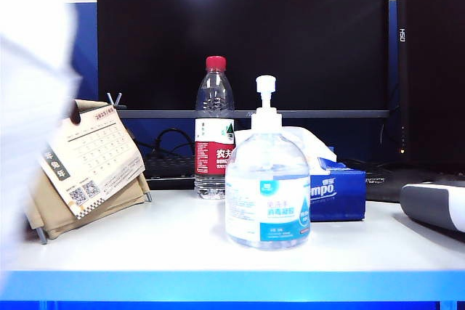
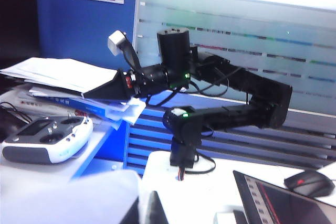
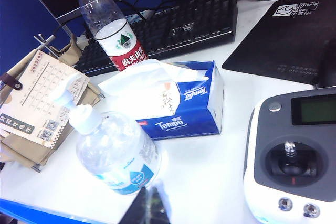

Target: Pull out a tissue from the tissue dispenser, then press the switch of the alcohol sanitizer bottle to drop some sanitizer on the paper tissue, and finally place the treated tissue on the table.

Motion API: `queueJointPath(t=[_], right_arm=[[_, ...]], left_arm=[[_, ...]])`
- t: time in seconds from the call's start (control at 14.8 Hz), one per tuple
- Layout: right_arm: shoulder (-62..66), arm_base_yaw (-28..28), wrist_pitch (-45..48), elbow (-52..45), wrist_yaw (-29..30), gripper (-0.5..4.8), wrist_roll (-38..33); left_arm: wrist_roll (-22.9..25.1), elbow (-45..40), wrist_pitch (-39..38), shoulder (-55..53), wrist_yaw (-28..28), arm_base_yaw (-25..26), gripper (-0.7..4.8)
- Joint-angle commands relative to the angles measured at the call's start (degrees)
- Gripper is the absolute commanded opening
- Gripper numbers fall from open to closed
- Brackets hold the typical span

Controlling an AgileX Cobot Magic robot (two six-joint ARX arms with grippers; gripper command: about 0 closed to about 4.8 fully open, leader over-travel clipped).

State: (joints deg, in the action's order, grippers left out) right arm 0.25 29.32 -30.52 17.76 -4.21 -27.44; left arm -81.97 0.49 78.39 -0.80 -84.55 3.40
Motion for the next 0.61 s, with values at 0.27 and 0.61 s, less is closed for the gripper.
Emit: queueJointPath(t=[0.27, 0.61], right_arm=[[-0.07, 0.07, 0.63, 0.09, 0.07, -0.06, 0.26], [-0.07, 0.07, 0.63, 0.09, 0.07, -0.06, 0.24]], left_arm=[[0.09, 0.09, 0.55, -0.07, 1.36, 0.00, 0.35], [0.09, 0.09, 0.57, -0.07, 0.92, 0.00, 0.35]])
